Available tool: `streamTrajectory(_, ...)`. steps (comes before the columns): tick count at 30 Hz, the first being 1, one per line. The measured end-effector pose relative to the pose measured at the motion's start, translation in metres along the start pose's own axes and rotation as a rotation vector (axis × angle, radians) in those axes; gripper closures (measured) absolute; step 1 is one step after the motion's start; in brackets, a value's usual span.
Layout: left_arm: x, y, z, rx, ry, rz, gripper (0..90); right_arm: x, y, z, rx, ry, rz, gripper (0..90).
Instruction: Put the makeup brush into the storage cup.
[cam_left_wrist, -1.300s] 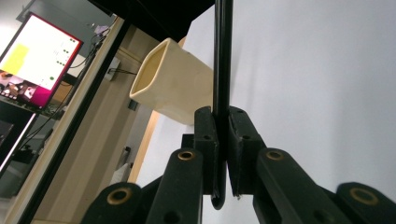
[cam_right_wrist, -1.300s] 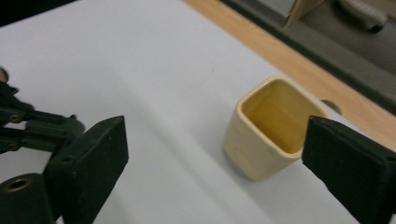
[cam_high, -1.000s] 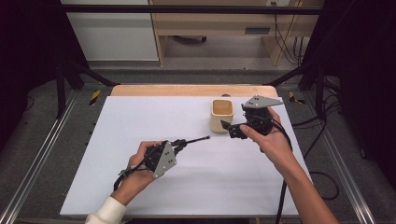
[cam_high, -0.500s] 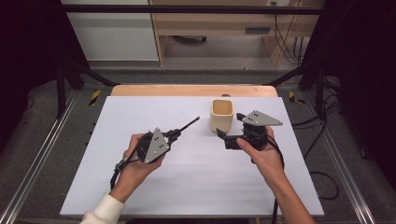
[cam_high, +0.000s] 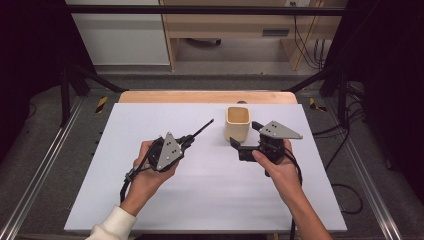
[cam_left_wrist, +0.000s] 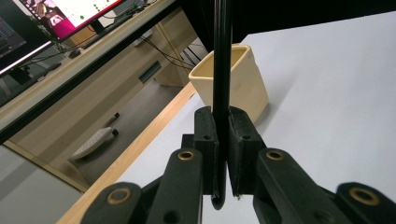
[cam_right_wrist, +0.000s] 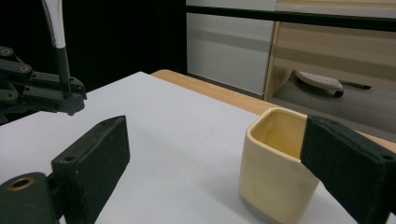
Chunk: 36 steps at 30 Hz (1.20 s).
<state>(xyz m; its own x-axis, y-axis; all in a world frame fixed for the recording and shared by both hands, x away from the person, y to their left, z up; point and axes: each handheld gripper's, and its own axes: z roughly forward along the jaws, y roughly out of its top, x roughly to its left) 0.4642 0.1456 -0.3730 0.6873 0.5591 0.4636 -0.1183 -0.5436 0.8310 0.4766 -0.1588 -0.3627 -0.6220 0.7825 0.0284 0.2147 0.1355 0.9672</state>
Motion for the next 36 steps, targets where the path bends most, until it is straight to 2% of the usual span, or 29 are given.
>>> streamTrajectory(6, 0.0, 0.001, 0.001, -0.005, -0.008, -0.032, 83.7, 0.0, 0.001, -0.001, -0.008, 0.021, 0.011, 6.5)
streamTrajectory(13, -0.001, 0.002, 0.004, -0.011, -0.021, -0.093, 83.7, 0.002, 0.002, -0.001, -0.011, 0.025, 0.013, 5.3)
streamTrajectory(19, -0.001, 0.002, 0.008, -0.022, -0.056, -0.173, 83.7, 0.005, 0.004, 0.0, -0.019, 0.028, 0.019, 4.7)
streamTrajectory(28, -0.004, 0.002, 0.012, -0.044, -0.097, -0.257, 83.6, 0.008, 0.008, 0.0, -0.037, 0.036, 0.031, 4.7)
streamTrajectory(32, -0.004, 0.003, 0.015, -0.067, -0.128, -0.319, 83.7, 0.01, 0.013, -0.001, -0.055, 0.036, 0.035, 5.0)
streamTrajectory(36, -0.006, 0.004, 0.018, -0.073, -0.146, -0.344, 83.6, 0.013, 0.017, 0.0, -0.074, 0.039, 0.049, 5.4)
